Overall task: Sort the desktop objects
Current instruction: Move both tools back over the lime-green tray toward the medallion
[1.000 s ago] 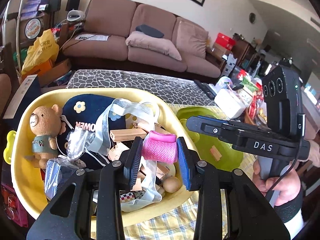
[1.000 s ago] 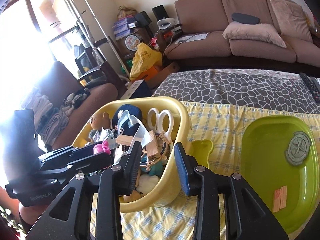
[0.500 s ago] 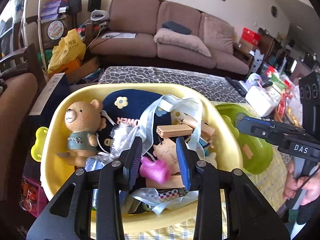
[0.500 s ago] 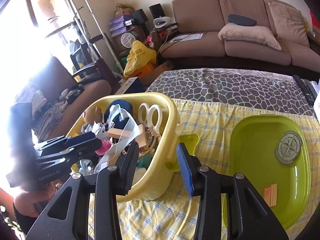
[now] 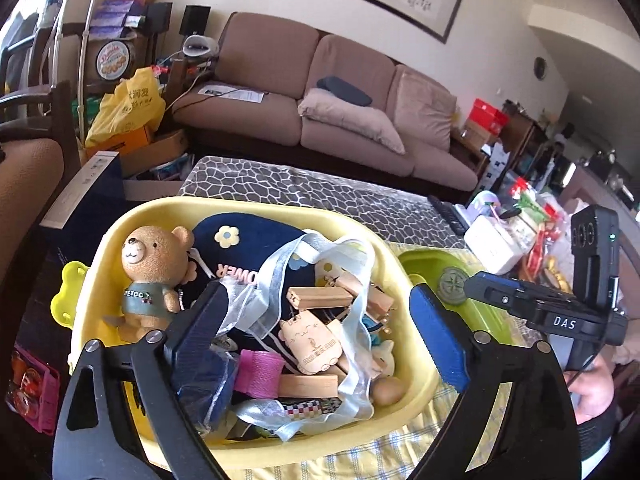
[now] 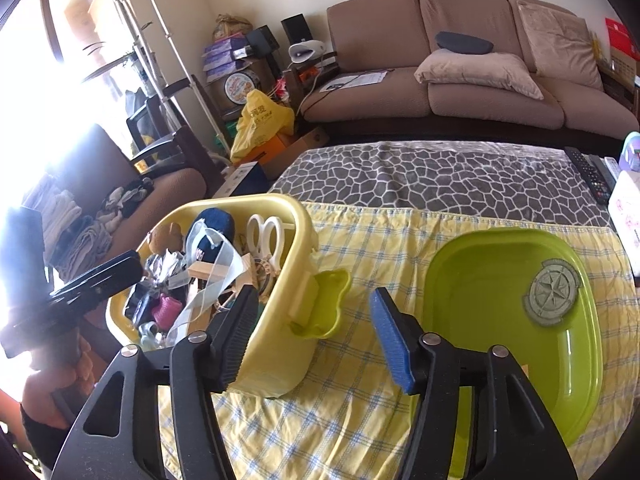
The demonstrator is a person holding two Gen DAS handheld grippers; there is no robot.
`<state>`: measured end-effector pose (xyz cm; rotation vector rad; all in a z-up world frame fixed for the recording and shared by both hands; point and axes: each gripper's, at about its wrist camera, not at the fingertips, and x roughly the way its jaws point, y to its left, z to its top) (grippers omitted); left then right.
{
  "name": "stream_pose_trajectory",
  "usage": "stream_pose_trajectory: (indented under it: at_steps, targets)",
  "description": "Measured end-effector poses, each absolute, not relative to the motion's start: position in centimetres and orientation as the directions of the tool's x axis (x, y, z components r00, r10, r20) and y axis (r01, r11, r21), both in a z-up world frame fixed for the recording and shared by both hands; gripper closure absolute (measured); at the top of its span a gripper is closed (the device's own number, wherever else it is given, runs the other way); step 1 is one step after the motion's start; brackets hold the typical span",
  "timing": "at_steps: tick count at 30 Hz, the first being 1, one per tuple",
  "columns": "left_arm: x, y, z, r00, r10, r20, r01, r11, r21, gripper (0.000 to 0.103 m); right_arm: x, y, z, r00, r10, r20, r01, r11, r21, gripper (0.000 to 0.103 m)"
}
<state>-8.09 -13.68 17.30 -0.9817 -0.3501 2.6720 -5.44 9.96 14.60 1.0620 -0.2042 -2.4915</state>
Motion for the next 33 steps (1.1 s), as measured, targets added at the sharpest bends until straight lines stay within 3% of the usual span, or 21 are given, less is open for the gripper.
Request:
stream_pose_trajectory:
  at_steps: [3,7,18,28,33]
  targets:
    - [-8.2,-12.1,17.6,-0.727,0.35,-0.59,-0.199,-0.931,-0.308,0.004,-5.5,11.7,14.4,-0.642,-0.376,-0.669,0.281,-0.926,0.251,0.022]
    - [-8.3,-10.0,18.0,-0.719,0.392,-0.574,-0.24,-0.915,-0.324,0.001,-5.9,14.7,13.9,-0.654,-0.318,-0.686,0.214,-0.948,0.235,0.018]
    - [-9.1,-1.4,19.7,-0.664,0.499,-0.557,-0.37,-0.866,-0.336,0.0,-5.6,25.6,13.5,-0.685,-0.239,-0.688,0.008,-0.947,0.321,0.018]
    - [-10.6,8.8,18.0,-0.567,0.514,-0.643,-0.483,-0.841,-0.246,0.0,-6.4,30.8,11.8,-0.668,-0.316,-0.674,-0.034,-0.891,0.452,0.018]
    - [-13.1,14.4,15.7,-0.505,0.466,-0.726,-0.54,-0.827,-0.155,0.0,-7.1,32.4,10.4,-0.65,-0.293,-0.702,-0.077,-0.893,0.444,0.025]
